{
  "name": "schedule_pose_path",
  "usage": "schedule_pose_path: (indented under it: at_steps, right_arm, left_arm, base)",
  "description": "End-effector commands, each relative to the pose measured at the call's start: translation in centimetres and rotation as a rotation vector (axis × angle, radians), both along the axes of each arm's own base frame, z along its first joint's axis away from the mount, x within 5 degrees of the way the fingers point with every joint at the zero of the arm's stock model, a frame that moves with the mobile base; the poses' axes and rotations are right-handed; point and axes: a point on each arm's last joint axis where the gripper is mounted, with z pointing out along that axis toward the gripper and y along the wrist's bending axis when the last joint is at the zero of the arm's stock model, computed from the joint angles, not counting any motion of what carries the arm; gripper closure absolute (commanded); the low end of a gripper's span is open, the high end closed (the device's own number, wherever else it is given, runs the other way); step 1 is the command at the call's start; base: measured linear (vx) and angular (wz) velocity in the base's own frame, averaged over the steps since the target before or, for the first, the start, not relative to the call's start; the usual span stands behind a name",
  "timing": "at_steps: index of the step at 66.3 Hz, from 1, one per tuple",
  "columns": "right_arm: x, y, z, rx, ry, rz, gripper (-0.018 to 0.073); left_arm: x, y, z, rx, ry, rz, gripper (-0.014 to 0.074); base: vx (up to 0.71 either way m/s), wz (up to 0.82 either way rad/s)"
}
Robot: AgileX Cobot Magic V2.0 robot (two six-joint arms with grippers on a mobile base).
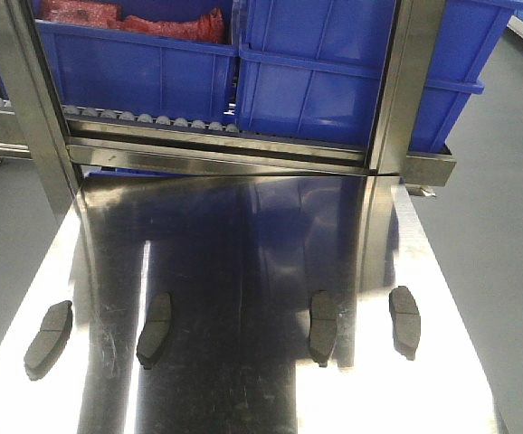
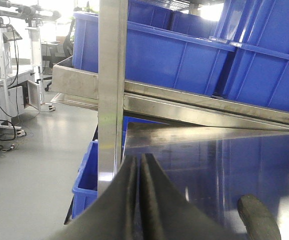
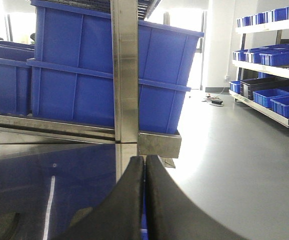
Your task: Move and align brake pads A on conveyor
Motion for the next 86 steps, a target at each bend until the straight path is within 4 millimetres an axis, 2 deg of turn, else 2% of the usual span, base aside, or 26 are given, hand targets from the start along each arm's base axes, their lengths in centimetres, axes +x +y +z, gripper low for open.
schedule_pose_path:
  at_steps: [1, 86]
  right_arm:
    - [-0.11, 0.09, 0.3, -0.013, -0.071, 0.01, 0.0571]
    - [-0.11, 0.09, 0.3, -0.013, -0.071, 0.01, 0.0571]
  left_arm:
    - [-0.05, -0.02, 0.11, -0.011, -0.065, -0.001, 0.0603]
    - [-0.06, -0.03, 0.22, -0.01, -0.076, -0.002, 0.0603]
  base:
    - [0.0, 0.0]
    - [0.0, 0.0]
